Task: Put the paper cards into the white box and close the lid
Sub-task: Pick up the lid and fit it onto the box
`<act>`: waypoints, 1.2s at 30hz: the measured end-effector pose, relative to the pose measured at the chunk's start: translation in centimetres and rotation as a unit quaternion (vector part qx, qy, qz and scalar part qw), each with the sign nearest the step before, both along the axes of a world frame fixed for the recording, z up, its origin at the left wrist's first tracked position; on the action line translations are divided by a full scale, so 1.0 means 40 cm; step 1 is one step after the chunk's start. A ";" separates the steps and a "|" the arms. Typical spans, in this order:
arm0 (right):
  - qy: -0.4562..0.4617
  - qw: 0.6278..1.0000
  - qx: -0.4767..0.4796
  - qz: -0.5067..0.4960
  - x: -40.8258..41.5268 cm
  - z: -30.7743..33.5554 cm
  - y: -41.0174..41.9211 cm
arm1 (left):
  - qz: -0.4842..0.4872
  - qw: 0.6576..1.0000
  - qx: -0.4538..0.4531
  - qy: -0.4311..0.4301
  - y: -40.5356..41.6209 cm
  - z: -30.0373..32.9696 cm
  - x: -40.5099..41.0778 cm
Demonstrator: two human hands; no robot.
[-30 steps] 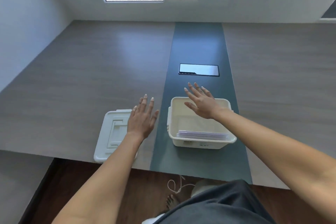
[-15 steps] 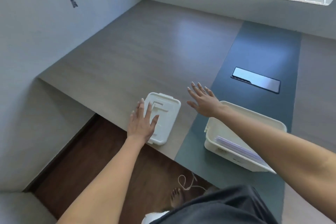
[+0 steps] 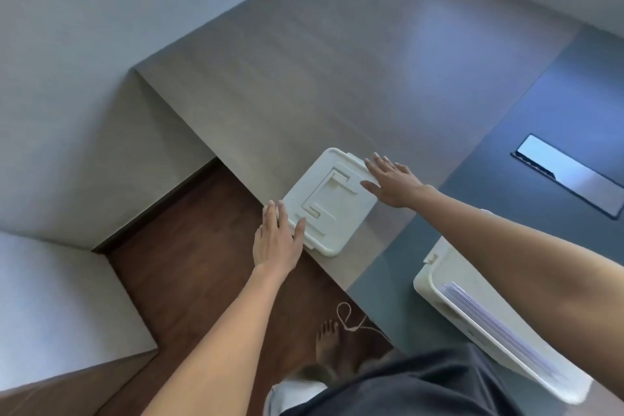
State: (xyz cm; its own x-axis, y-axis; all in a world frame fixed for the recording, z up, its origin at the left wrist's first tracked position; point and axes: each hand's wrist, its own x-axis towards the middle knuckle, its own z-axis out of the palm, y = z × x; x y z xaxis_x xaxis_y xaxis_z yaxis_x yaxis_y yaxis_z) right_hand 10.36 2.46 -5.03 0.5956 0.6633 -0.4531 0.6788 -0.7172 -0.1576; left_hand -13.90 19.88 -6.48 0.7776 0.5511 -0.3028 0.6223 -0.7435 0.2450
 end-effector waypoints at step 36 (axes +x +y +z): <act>0.227 0.856 0.178 -0.428 -0.027 -0.060 0.026 | 0.380 0.816 -0.369 -0.231 -0.021 0.080 0.065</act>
State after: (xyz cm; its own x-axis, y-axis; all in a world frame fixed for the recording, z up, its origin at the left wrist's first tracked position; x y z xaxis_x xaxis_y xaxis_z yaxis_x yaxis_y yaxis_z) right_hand 9.27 3.49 -7.43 0.7492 0.2150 -0.6265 -0.2614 -0.7731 -0.5779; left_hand -11.29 19.05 -3.28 0.4219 0.7275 -0.5410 0.5497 0.2693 0.7908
